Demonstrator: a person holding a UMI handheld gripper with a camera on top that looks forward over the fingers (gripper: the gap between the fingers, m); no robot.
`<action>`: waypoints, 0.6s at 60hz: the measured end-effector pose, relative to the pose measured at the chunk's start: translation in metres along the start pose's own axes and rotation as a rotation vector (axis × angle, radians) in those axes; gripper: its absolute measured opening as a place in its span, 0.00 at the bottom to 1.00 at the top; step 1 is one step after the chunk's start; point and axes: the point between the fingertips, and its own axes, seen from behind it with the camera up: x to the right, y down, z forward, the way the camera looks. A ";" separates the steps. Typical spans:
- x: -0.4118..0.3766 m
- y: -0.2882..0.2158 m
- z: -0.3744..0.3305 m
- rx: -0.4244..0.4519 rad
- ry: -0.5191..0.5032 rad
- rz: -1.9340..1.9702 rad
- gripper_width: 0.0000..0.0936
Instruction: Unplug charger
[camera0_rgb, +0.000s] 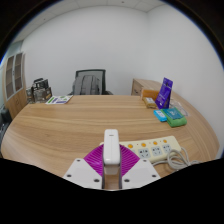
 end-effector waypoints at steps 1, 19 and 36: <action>0.002 -0.001 0.000 -0.005 -0.006 0.006 0.18; -0.007 -0.174 -0.065 0.310 -0.038 -0.082 0.14; 0.088 -0.271 -0.103 0.418 -0.054 0.043 0.14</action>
